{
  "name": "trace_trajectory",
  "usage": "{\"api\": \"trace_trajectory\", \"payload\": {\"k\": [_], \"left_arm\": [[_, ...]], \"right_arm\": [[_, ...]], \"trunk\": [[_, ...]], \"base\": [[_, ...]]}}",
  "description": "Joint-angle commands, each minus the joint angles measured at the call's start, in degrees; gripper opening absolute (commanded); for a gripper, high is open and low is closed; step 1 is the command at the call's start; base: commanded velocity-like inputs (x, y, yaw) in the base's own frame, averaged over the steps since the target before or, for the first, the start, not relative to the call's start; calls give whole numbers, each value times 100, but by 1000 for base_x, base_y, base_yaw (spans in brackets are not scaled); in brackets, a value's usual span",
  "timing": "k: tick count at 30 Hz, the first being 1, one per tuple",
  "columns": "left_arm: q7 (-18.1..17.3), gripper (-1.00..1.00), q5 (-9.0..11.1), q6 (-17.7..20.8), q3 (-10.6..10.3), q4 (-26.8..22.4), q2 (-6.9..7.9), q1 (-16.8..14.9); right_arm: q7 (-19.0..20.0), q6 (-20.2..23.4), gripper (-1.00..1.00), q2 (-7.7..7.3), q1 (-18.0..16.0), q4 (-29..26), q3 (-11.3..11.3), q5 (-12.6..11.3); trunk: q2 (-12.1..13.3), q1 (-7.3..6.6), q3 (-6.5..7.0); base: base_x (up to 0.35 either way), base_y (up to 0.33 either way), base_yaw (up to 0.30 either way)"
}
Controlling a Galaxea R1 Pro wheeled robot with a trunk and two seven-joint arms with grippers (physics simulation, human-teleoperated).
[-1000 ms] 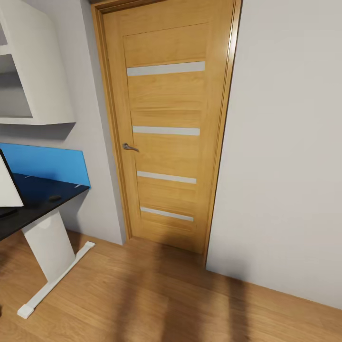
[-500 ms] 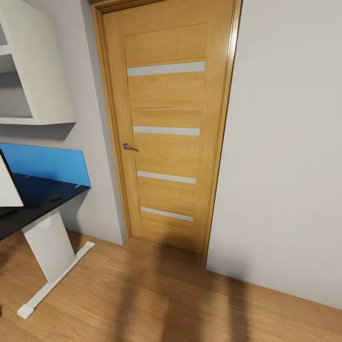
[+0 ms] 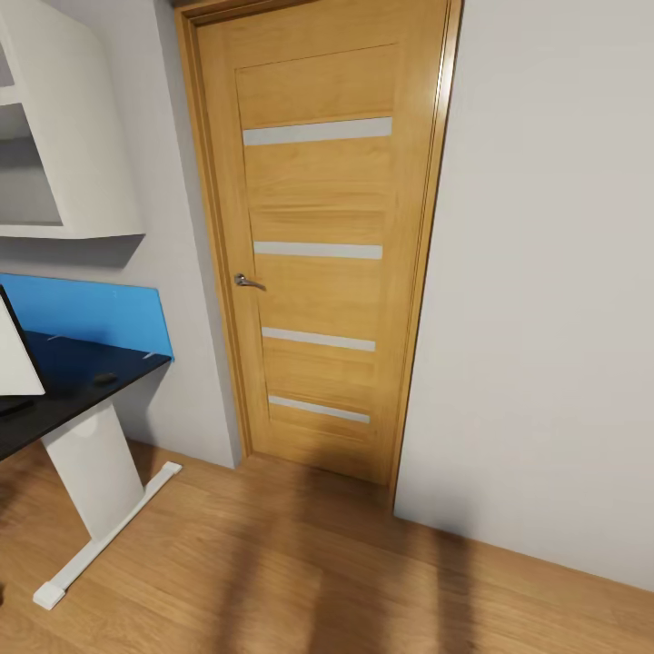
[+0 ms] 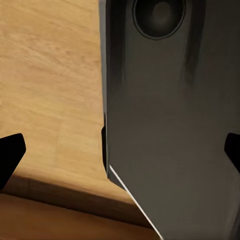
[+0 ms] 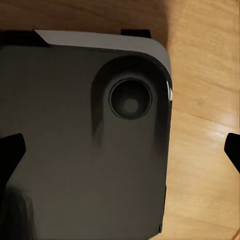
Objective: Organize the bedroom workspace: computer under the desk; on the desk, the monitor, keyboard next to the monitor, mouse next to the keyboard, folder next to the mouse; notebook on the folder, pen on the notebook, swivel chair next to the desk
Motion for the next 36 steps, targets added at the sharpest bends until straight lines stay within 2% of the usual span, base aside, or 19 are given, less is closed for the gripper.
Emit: {"api": "trace_trajectory", "payload": {"k": [1, 6, 14, 20, 28, 30, 33, 34, 35, 36], "left_arm": [[2, 100, 3, -1, -4, -1, 3, 0], [3, 100, 4, -1, -12, -1, 13, 2], [3, 100, 10, -13, -12, -1, -2, 2], [3, 100, 18, -3, 2, -82, -10, -12], [-12, 100, 44, 46, 18, -562, -18, -52], [-21, 100, 112, 51, 48, -710, -19, -88], [-35, 100, 382, 53, 163, -991, -20, -181], [-35, 100, 382, 53, 163, -991, -20, -181], [-41, 100, 601, 51, 233, -1251, -20, -242], [-43, 100, 703, 51, 259, -1422, -20, -265]], "right_arm": [[2, -1, 100, -1, -4, -3, 2, 3], [-4, -20, 100, -3, -21, -14, -41, -3], [-7, -19, 100, -4, -131, -174, -42, 9], [-19, 53, 100, -14, -430, -441, -35, 9], [-25, 80, 100, -37, -791, -751, -31, 13], [-28, 81, 100, -34, -872, -824, -28, 18], [-26, 87, 100, -7, -1026, -952, -16, 30], [-26, 87, 100, -7, -1026, -952, -16, 30], [-27, 89, 100, 19, -1141, -1032, 5, 61], [-30, 90, 100, 31, -1200, -1064, 22, 88]], "trunk": [[-2, 0, -4], [-2, 0, -4], [-2, 0, -4], [-2, 0, -4], [-2, 0, -4], [-2, 0, -4], [-2, 0, -4], [-2, 0, -4], [-2, 0, -4], [-2, 0, -5]], "base": [[0, 0, 0], [0, 0, 20], [0, 0, 254], [0, 0, 277], [0, 0, 280], [0, 0, 280], [0, 0, 280], [0, 0, 280], [0, 0, 280], [0, 0, 279]]}}
